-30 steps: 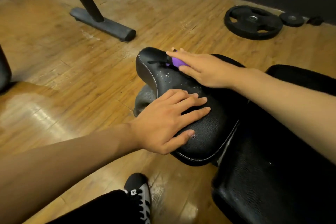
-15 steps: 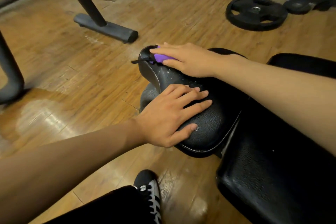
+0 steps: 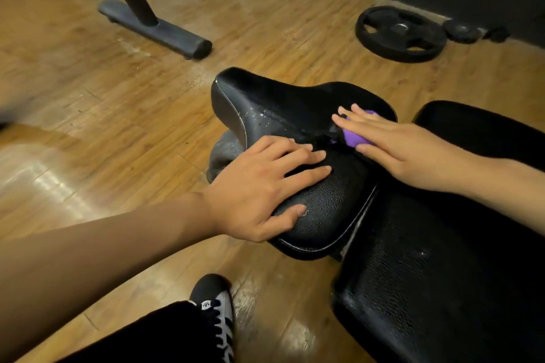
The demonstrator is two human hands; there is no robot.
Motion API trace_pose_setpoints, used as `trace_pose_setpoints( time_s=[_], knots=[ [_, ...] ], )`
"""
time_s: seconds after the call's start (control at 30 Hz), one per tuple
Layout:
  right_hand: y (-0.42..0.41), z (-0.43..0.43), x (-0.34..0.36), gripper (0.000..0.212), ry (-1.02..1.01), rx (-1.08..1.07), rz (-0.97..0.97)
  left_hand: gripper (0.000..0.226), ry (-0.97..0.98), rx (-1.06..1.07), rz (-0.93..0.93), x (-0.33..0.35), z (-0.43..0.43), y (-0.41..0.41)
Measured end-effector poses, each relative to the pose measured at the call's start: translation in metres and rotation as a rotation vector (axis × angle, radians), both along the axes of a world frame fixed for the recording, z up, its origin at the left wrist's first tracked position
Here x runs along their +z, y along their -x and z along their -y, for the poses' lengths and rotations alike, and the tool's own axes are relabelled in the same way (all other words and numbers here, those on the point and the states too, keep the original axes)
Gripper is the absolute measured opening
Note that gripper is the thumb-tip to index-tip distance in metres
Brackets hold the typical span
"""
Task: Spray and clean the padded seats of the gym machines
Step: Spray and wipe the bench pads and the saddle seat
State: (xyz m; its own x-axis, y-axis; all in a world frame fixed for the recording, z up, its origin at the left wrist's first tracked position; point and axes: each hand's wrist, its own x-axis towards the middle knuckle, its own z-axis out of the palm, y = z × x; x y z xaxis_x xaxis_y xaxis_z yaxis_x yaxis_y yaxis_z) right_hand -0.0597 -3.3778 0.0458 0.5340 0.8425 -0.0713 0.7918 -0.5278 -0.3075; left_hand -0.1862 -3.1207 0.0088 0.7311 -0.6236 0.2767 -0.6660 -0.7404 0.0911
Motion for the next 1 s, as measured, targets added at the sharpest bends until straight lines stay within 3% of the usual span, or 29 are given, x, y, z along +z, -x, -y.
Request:
trace_pose_setpoints(
  time_s=[0.2,0.4,0.53,0.83,1.0],
  knots=[
    [-0.051,-0.108,0.001,0.055,0.002,-0.056,0.035,0.061,0.024,0.000,-0.009,-0.001,0.000,-0.003],
    [-0.079,-0.157,0.010,0.032,0.049,-0.167,-0.009,0.061,0.005,0.006,-0.041,0.000,-0.003,-0.002],
    [-0.062,-0.138,0.004,0.031,-0.001,-0.256,0.070,0.061,-0.023,0.004,-0.057,0.001,-0.004,-0.002],
    [0.002,-0.007,0.003,0.060,0.075,-0.250,-0.036,0.061,-0.045,0.011,-0.036,0.003,-0.002,0.000],
    [0.016,-0.004,-0.006,0.068,0.108,-0.266,0.035,0.061,-0.026,0.017,-0.015,0.000,-0.001,0.001]
  ],
)
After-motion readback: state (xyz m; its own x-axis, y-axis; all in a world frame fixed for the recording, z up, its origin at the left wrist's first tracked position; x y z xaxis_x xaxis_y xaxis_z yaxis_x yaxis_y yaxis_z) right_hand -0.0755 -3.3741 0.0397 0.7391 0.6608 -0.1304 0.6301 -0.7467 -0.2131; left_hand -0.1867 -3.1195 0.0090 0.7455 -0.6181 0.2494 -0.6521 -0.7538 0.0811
